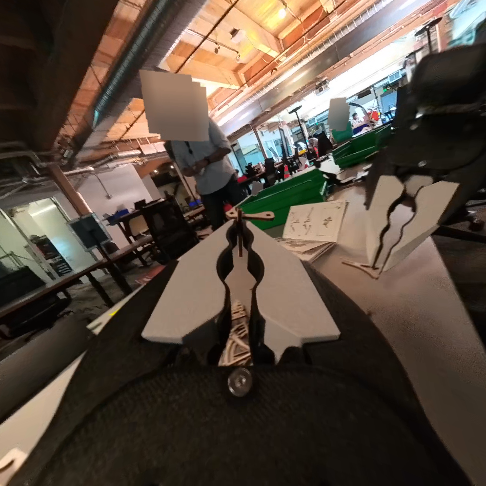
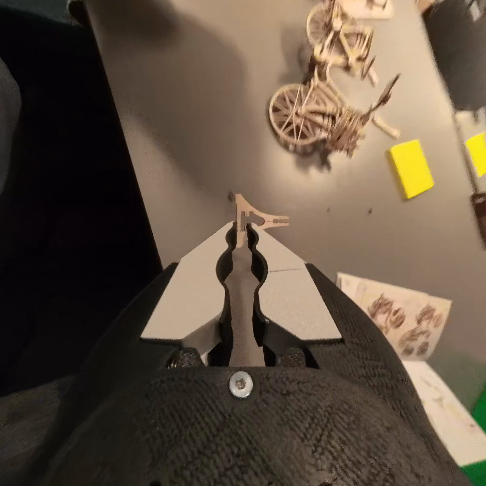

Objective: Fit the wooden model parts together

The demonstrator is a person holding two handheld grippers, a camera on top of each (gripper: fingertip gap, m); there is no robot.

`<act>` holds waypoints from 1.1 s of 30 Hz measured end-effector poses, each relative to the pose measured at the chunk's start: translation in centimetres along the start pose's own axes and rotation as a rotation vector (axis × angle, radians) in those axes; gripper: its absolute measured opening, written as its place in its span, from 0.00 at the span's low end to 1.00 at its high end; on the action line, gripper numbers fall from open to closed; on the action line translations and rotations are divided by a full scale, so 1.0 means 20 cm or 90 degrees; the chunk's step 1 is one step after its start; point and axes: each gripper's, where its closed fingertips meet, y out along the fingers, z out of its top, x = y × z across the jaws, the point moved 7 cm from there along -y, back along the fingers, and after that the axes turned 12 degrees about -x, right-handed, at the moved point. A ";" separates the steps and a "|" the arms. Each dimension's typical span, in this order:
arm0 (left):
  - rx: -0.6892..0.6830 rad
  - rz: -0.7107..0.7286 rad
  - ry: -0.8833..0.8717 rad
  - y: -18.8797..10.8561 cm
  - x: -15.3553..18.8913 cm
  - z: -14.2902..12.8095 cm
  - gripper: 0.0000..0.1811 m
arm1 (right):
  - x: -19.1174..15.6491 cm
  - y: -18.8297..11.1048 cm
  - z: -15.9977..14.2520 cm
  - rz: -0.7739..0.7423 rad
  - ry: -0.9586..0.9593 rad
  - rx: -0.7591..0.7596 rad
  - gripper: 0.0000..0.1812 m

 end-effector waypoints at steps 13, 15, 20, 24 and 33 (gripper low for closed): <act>-0.076 -0.024 -0.033 0.29 0.20 -0.02 0.01 | 0.14 0.07 -0.29 0.060 0.117 -0.039 0.09; -0.077 -0.017 -0.039 0.31 0.21 -0.03 0.01 | 0.13 0.08 -0.30 0.044 0.142 -0.007 0.15; -0.071 -0.004 -0.031 0.32 0.22 -0.04 0.01 | 0.13 0.01 -0.28 -0.058 0.218 0.118 0.21; -0.053 0.010 -0.019 0.31 0.23 -0.03 0.01 | 0.12 -0.09 -0.16 -0.079 0.308 0.313 0.18; -0.034 0.008 -0.016 0.29 0.25 -0.04 0.01 | 0.14 -0.08 -0.05 -0.120 0.314 0.474 0.15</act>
